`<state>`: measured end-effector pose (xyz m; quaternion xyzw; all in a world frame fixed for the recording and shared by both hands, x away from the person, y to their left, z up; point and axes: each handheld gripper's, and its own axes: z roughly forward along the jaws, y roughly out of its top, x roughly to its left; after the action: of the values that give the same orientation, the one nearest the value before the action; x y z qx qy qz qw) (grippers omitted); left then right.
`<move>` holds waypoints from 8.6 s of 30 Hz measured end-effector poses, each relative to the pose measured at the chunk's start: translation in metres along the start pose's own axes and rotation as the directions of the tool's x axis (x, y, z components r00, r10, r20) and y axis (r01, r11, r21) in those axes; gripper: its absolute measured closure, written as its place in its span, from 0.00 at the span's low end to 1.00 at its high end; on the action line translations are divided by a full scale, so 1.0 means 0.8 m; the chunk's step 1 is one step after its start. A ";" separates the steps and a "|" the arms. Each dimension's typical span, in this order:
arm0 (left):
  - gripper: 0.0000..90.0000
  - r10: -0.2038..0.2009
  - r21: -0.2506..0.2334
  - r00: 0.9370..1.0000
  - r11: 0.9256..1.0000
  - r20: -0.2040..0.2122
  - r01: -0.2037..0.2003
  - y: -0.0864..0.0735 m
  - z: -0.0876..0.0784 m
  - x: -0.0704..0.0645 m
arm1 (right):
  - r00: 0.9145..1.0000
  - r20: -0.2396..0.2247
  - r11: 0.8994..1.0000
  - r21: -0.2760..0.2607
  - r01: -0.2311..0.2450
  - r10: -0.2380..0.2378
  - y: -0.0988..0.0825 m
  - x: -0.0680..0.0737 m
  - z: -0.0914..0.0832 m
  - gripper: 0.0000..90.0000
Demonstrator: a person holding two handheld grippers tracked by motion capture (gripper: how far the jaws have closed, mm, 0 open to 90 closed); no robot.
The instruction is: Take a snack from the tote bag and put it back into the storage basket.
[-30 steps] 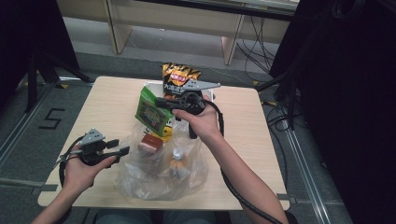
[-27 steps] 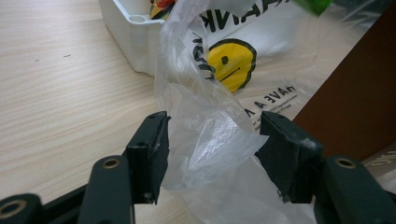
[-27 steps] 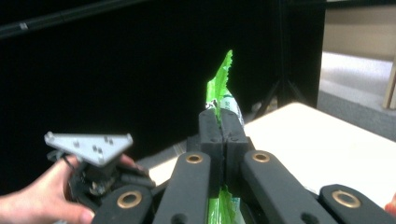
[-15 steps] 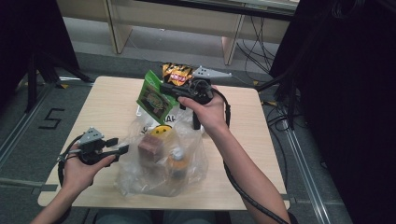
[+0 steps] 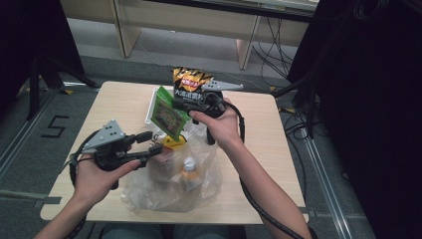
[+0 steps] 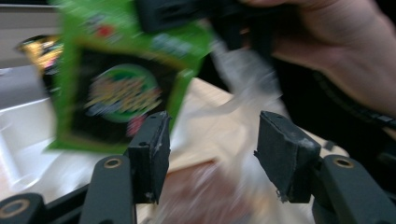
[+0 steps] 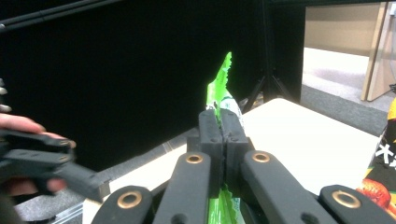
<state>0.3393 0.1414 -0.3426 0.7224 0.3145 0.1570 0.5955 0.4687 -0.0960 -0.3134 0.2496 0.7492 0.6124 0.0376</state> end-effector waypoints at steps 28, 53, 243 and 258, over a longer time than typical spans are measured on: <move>0.71 0.126 0.177 0.991 0.975 0.055 -0.134 0.031 0.091 -0.011 | 0.999 0.019 0.999 0.024 0.026 -0.026 0.000 0.011 0.006 1.00; 1.00 0.246 0.327 0.964 0.907 0.104 -0.267 0.027 0.121 -0.042 | 0.999 0.049 1.000 -0.011 0.017 -0.016 0.023 0.005 -0.017 1.00; 0.54 -0.058 0.078 0.968 0.994 -0.246 0.080 -0.058 -0.053 0.091 | 0.873 0.488 0.898 0.387 -0.208 -0.009 -0.095 -0.165 0.040 1.00; 0.54 -0.058 0.082 0.967 0.993 -0.248 0.080 -0.059 -0.055 0.093 | 0.856 0.517 0.925 0.339 -0.173 -0.029 -0.084 -0.177 0.052 1.00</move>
<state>0.3562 0.2270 -0.3886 0.7125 0.4174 0.2095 0.5236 0.5850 -0.1266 -0.4214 0.4344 0.8043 0.3708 0.1640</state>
